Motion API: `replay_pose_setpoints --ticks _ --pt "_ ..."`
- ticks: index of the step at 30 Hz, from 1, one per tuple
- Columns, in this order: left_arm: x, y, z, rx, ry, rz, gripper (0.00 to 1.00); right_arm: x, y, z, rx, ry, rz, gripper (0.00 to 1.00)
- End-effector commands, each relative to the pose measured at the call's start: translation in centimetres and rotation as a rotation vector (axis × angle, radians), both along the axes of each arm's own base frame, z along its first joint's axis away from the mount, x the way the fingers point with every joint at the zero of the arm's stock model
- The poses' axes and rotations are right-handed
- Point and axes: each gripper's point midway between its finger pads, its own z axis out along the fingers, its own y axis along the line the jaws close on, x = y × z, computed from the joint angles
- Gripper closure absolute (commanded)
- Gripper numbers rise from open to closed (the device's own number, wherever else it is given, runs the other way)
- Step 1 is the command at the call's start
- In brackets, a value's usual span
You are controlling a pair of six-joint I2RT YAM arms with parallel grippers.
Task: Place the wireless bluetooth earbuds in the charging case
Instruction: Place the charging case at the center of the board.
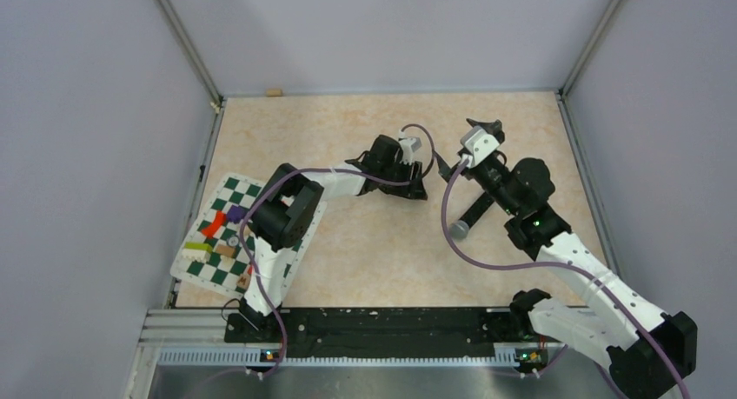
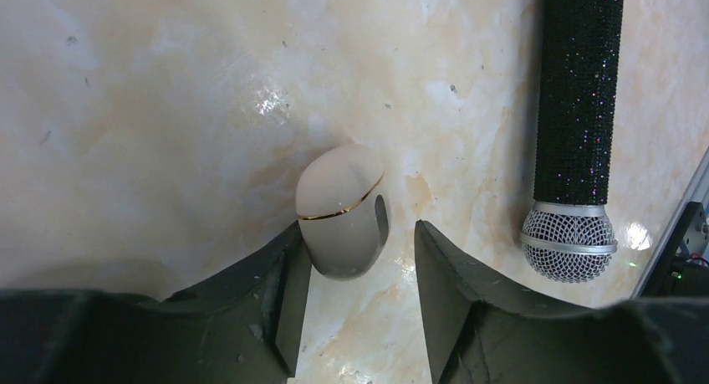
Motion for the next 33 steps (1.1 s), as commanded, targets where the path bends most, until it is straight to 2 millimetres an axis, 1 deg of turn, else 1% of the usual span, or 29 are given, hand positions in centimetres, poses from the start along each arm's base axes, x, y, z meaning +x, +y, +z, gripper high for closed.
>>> replay_pose_setpoints --ticks 1,2,3,4,5,6,7,11,13,16,19,20,21,22,24,26,28,30,31,33 --pt "0.1 0.4 0.2 0.046 -0.019 0.013 0.41 -0.4 -0.4 1.7 0.043 -0.045 0.006 0.01" --pt "0.0 0.5 0.3 0.047 -0.024 0.013 0.35 -0.5 -0.4 1.7 0.043 -0.045 0.007 0.01" --pt "0.0 0.5 0.4 0.049 -0.027 0.015 0.32 -0.4 -0.4 1.7 0.043 -0.045 0.006 0.01" --pt "-0.1 0.6 0.5 0.050 -0.029 0.014 0.24 -0.4 -0.5 1.7 0.044 -0.045 0.006 0.01" --pt "-0.1 0.6 0.6 0.052 -0.033 0.015 0.13 -0.4 -0.5 1.7 0.045 -0.043 0.005 0.01" --pt "-0.1 0.7 0.7 0.056 -0.038 0.017 0.05 -0.4 -0.5 1.7 0.045 -0.043 0.005 0.01" --pt "-0.1 0.8 0.9 0.057 -0.042 0.019 0.02 -0.4 -0.6 1.7 0.046 -0.043 0.004 0.01" --pt "-0.1 1.1 1.8 0.058 -0.062 0.024 0.01 -0.3 -0.8 1.6 0.047 -0.041 0.000 0.01" --pt "0.1 1.5 2.5 0.072 -0.086 0.031 0.01 -0.3 -0.9 1.7 0.050 -0.041 -0.004 0.01" --pt "0.7 2.3 4.3 0.096 -0.161 0.039 0.01 -0.1 -1.4 1.9 0.051 -0.046 -0.026 0.01" --pt "0.8 2.7 6.9 0.092 -0.240 0.023 0.01 0.0 -1.8 2.4 0.058 -0.049 -0.039 0.01" --pt "0.8 2.8 8.3 0.082 -0.279 0.011 0.01 -0.1 -1.8 2.6 0.058 -0.047 -0.036 0.01" --pt "0.8 2.9 10.1 0.070 -0.330 -0.003 0.01 -0.1 -1.6 2.5 0.053 -0.040 -0.030 0.01" --pt "1.0 3.2 11.4 0.075 -0.383 -0.015 0.01 -0.2 -1.6 2.6 0.049 -0.036 -0.024 0.01" --pt "1.9 4.2 14.0 0.119 -0.479 -0.008 0.01 -0.3 -1.7 2.9 0.077 -0.024 -0.028 0.01" --pt "2.7 5.7 16.6 0.158 -0.553 0.028 0.01 -0.7 -2.0 3.6 0.148 -0.014 -0.034 0.01" --pt "3.3 7.6 19.7 0.172 -0.648 0.069 0.01 -1.2 -2.9 4.8 0.260 0.015 -0.073 0.01" --pt "3.2 9.5 22.1 0.159 -0.695 0.065 0.01 -1.9 -4.2 6.1 0.324 0.032 -0.114 0.01" --pt "3.2 10.6 23.3 0.146 -0.708 0.075 0.01 -2.2 -5.1 6.3 0.342 0.042 -0.154 0.01" --pt "3.0 13.2 25.4 0.106 -0.721 0.108 0.01 -3.0 -6.6 7.3 0.364 0.039 -0.213 0.01"
